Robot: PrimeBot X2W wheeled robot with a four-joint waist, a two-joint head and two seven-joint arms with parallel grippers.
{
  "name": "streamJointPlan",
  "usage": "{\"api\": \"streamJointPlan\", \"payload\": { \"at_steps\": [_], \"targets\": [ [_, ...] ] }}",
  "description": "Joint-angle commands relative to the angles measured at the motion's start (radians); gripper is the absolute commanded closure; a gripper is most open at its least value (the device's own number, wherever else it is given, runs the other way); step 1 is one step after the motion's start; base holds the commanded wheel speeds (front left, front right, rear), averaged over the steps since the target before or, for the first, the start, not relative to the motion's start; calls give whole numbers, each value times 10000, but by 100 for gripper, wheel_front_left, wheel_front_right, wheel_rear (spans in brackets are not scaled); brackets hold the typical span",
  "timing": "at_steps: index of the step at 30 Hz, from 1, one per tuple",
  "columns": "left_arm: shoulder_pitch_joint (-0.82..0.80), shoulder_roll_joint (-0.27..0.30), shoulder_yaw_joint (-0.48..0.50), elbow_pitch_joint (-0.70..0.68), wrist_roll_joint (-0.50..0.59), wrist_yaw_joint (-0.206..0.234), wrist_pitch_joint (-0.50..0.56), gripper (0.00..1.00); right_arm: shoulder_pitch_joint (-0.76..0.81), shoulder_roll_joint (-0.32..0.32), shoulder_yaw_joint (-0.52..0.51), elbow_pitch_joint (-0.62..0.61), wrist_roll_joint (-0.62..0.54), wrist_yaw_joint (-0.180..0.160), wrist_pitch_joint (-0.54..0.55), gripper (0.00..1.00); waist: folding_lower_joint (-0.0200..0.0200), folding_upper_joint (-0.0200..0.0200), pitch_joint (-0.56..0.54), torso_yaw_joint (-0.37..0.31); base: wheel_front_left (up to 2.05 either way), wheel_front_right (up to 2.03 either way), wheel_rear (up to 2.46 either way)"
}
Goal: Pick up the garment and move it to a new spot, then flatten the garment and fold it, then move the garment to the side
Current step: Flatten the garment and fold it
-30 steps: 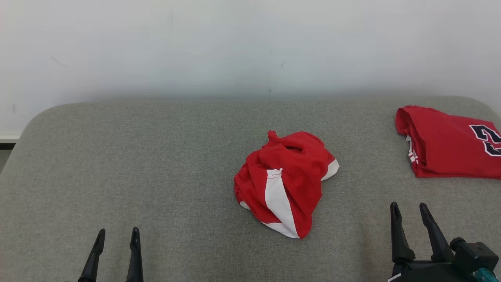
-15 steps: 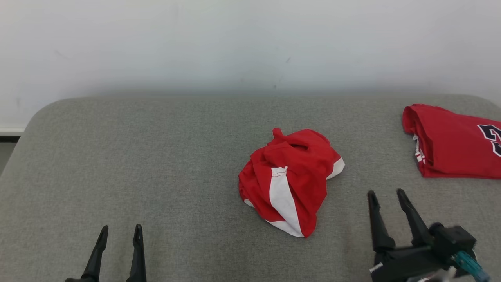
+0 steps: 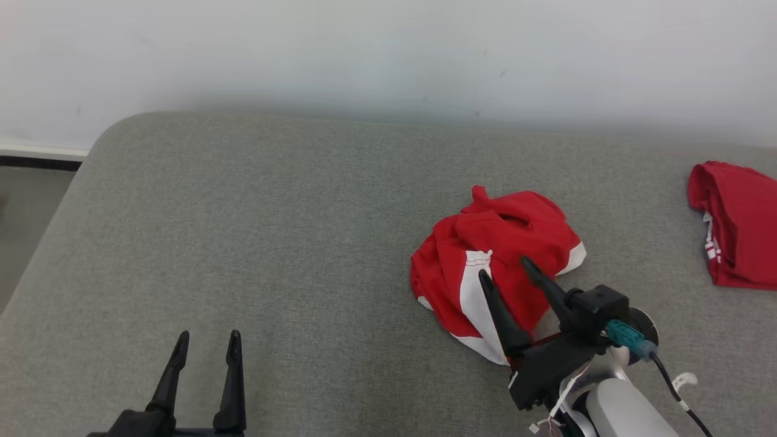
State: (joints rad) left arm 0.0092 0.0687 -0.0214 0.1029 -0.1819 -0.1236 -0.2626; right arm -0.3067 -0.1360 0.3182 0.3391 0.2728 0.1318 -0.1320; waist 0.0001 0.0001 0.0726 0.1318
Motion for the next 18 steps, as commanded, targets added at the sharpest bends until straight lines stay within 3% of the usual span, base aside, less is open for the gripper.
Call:
{"api": "streamJointPlan", "payload": {
  "at_steps": [1, 11, 13, 14, 18],
  "targets": [
    [-145, -58, -23, 42, -10, -31, -31, 0, -203, -35, 216, 368, 85, -21, 75, 0, -1, -1, 171, 343, 0, 0, 0],
    [-264, -134, -29, 164, -19, -71, -30, 0, -892, 22, 635, 2368, 451, -21, 144, 0, -1, -1, 316, 781, 0, 0, 0],
    [-283, -139, -9, 180, -15, -77, -31, 0, -1063, 49, 692, 2669, 520, -21, -9, 73, -1, -1, 364, 827, 0, 0, 0],
    [-292, -141, 3, 191, -9, -78, -31, 0, -1129, 65, 710, 2791, 548, -21, -115, 100, -1, -1, 382, 837, 0, 0, 0],
    [-216, -151, 137, 227, 26, -62, -31, 0, -1437, 117, 699, 3082, 588, -21, -838, 100, -1, -1, 337, 703, 0, 0, 0]
  ]
}}
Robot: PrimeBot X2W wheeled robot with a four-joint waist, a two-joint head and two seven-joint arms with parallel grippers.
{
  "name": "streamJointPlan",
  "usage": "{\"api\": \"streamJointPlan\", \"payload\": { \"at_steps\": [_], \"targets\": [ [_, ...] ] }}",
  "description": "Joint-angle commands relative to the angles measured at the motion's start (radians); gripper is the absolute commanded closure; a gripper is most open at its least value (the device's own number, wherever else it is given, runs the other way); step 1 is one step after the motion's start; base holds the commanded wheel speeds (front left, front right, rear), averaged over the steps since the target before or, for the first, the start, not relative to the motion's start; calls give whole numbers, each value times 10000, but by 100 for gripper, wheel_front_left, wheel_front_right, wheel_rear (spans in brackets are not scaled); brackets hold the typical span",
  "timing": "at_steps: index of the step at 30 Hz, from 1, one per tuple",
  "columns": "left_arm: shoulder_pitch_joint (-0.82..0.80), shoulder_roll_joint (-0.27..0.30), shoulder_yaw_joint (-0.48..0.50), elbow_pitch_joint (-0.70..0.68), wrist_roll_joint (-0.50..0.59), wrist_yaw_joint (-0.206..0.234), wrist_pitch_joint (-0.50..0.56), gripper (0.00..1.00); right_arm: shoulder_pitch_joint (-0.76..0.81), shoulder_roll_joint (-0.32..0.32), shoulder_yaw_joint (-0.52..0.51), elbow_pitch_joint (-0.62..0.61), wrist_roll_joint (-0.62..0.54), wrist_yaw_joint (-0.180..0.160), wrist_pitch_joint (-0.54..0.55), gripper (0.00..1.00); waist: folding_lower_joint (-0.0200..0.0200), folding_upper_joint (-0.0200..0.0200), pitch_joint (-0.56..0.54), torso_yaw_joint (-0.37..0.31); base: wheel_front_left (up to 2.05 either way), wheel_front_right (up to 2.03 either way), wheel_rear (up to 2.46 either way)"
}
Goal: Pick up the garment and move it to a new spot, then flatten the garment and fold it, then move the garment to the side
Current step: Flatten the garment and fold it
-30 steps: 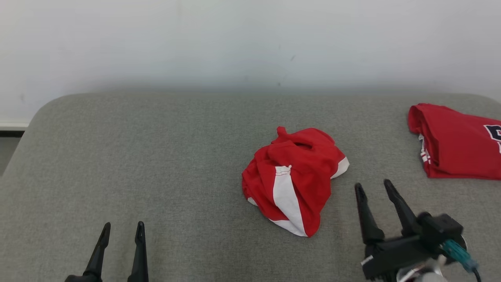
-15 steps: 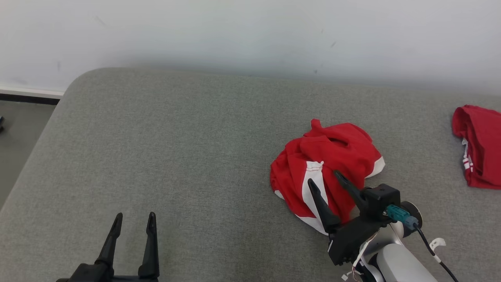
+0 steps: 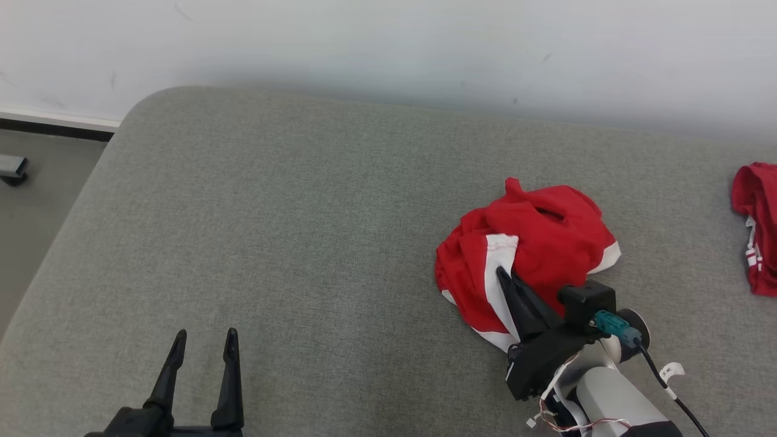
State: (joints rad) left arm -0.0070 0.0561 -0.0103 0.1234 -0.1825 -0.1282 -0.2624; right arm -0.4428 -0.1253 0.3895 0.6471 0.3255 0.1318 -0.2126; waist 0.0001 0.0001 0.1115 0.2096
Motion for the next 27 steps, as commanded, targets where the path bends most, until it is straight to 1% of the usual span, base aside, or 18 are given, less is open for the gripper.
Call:
{"api": "streamJointPlan", "payload": {
  "at_steps": [1, 4, 7, 13, 17, 20, 22, 27],
  "targets": [
    [-14, -26, 44, 39, 45, -17, -32, 0, -88, 0, -25, -18, 70, -21, -144, 100, -1, -1, -86, -138, 0, 0, 0],
    [48, -30, 81, 84, 71, -17, -33, 0, 72, -133, -212, -324, 157, -21, -411, 100, -1, -1, -220, -355, 0, 0, 0],
    [110, -36, 89, 124, 67, -18, -33, 0, 546, -307, -582, -922, 251, -21, -524, 100, -1, -1, -332, -623, 0, 0, 0],
    [236, -50, 38, 165, 39, -22, -32, 0, 2242, -337, -2198, -3200, 364, -21, -527, 100, -1, -1, -370, -1162, 0, 0, 0],
    [229, -50, 20, 195, 70, -24, -32, 0, 3352, 22, -3365, -4168, 763, -21, -513, 100, -1, -1, -331, -1401, 0, 0, 0],
    [189, -50, 19, 213, 72, -25, -32, 0, 3946, 210, -4038, -4252, 837, -21, -513, 100, -1, -1, -326, -1478, 0, 0, 0],
    [155, -50, -3, 236, 81, -25, -32, 0, 4238, 355, -4276, -4145, 864, -21, -513, 100, -1, -1, -329, -1512, 0, 0, 0],
    [96, -50, -48, 305, 107, -26, -33, 0, 4630, 594, -5000, -3417, 977, -21, -514, 100, -1, -1, -373, -1543, 0, 0, 0]
  ]
}}
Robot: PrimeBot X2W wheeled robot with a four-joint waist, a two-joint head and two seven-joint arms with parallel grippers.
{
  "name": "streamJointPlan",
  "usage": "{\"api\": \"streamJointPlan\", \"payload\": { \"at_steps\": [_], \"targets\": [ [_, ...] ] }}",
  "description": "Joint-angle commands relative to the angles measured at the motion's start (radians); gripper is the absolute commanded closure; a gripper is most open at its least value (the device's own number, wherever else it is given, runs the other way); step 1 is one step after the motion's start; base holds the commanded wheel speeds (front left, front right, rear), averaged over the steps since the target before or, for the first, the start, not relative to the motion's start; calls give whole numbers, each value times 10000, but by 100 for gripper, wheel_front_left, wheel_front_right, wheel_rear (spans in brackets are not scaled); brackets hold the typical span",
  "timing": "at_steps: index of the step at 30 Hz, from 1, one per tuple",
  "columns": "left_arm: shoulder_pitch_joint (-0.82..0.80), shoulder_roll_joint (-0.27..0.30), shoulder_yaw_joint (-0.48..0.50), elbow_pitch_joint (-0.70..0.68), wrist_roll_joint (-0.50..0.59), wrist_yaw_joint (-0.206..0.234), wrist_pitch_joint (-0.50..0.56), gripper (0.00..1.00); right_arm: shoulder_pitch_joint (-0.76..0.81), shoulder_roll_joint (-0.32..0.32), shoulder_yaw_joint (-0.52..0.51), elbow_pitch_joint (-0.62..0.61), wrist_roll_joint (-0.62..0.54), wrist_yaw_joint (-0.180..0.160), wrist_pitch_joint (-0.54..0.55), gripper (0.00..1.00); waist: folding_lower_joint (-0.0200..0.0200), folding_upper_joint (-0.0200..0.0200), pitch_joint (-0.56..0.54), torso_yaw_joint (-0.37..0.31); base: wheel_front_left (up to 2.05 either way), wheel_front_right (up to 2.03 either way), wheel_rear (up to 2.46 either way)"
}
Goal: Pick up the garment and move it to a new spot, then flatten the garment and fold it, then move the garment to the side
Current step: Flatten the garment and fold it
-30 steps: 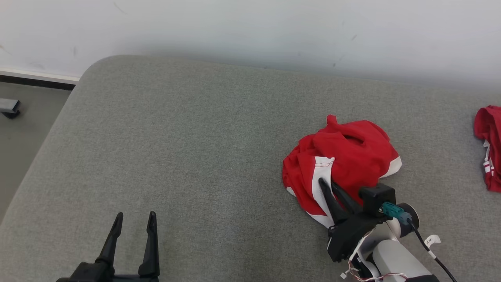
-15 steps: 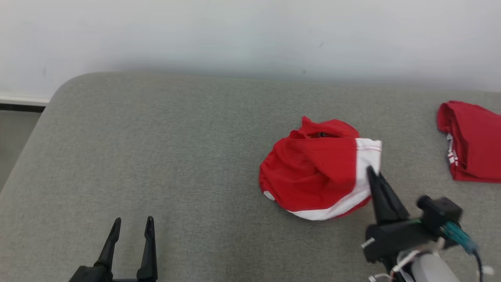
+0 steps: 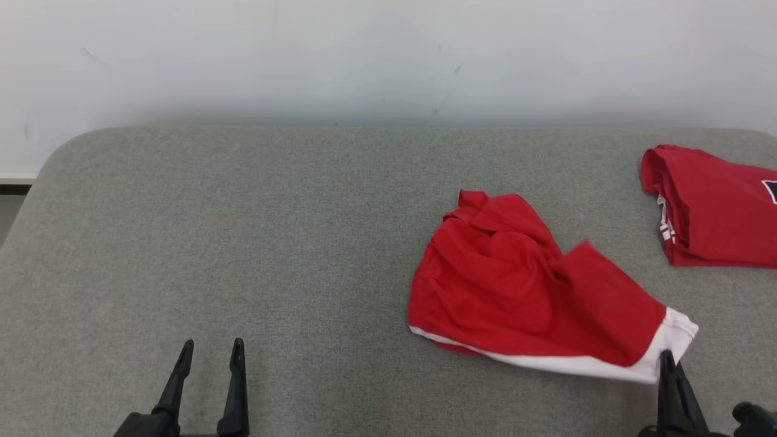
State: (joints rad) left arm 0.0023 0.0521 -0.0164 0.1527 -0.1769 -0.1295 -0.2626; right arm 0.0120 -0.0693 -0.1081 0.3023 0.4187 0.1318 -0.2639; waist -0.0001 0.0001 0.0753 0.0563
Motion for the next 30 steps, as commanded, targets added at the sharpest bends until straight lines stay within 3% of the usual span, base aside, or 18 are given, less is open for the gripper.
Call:
{"api": "streamJointPlan", "payload": {
  "at_steps": [1, 2, 3, 13, 30],
  "targets": [
    [17, -10, 44, 16, 50, -13, -30, 0, 99, 83, -64, 250, -24, -21, 1, 94, 1, -1, -23, -34, 0, 0, 0],
    [42, -11, 66, 19, 53, -13, -30, 0, 44, 103, -122, 308, -154, -21, 0, 63, 1, -1, -31, -57, 0, 0, 0],
    [70, -11, 86, 20, 58, -13, -31, 0, -47, 98, -170, 342, -190, -21, -2, 0, 1, -1, -41, -85, 0, 0, 0],
    [154, 71, 321, -66, 93, -2, -31, 0, -408, 25, -375, -698, -1249, -21, -1, 0, 1, -1, -150, -384, 0, 0, 0],
    [386, 118, 596, -256, 182, -1, -30, 0, 39, -381, 1234, -2217, -1558, -21, -1, 0, 1, -1, -362, -646, 0, 0, 0]
  ]
}}
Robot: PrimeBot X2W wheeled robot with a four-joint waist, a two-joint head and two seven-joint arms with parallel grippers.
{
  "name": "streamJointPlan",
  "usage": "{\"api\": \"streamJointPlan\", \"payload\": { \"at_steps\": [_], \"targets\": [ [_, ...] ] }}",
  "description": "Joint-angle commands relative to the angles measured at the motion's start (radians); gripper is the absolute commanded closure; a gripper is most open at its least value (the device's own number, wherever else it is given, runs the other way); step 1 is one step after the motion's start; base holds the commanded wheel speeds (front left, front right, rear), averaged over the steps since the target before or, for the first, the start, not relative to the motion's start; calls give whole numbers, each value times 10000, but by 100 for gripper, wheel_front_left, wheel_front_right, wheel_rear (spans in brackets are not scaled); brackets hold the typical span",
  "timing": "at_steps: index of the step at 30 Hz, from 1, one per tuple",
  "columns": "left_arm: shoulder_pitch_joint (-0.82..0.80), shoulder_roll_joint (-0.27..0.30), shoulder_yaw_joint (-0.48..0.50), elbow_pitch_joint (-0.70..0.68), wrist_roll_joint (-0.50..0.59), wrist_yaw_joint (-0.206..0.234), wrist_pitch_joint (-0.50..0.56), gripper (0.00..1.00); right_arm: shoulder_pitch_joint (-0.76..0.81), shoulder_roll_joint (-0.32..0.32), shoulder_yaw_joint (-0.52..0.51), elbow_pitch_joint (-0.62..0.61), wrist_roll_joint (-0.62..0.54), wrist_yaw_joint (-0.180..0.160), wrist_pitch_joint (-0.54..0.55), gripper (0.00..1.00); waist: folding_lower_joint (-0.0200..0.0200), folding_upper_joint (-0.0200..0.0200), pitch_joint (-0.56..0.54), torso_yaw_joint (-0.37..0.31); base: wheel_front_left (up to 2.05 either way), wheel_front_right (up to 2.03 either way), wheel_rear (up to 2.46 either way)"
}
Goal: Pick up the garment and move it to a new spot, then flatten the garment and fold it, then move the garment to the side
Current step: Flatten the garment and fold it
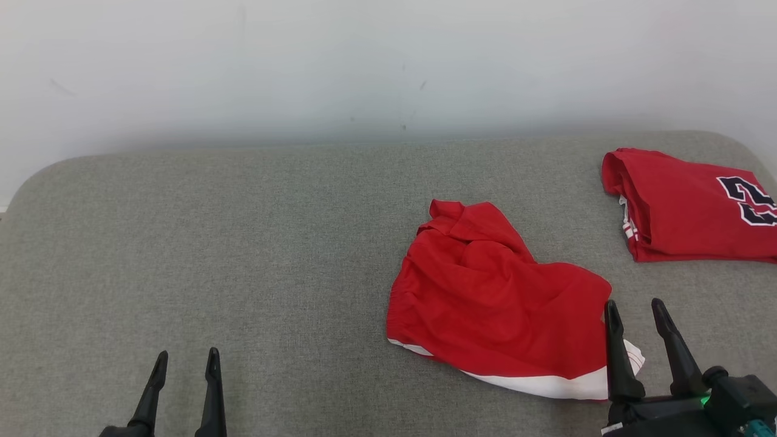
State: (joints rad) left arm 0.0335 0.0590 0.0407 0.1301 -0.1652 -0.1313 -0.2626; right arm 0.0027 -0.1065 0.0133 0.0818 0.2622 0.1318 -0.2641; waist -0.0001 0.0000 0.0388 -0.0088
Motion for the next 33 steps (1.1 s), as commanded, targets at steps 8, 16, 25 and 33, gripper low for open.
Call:
{"api": "streamJointPlan", "payload": {
  "at_steps": [8, 16, 25, 33],
  "targets": [
    [138, 267, -279, -163, 190, 16, -30, 0, 402, 84, 86, -8, -27, -21, 2, 0, 1, 0, 51, -45, 0, 0, 0],
    [-544, 848, -1479, 67, 120, 16, -30, 0, 159, 20, 262, 114, 122, -21, 2, 0, 1, 0, 242, -382, 0, 0, 0],
    [-1908, 1662, -3301, 1057, -396, 21, -30, 0, -127, 28, 314, 139, 153, -21, 0, 0, 1, 0, 790, -1112, 0, 0, 0],
    [-3052, 2237, -5007, 2565, -998, 21, -30, 0, -465, 155, 203, 37, 193, -21, 0, 0, 1, 0, 1524, -1970, 0, 0, 0]
  ]
}}
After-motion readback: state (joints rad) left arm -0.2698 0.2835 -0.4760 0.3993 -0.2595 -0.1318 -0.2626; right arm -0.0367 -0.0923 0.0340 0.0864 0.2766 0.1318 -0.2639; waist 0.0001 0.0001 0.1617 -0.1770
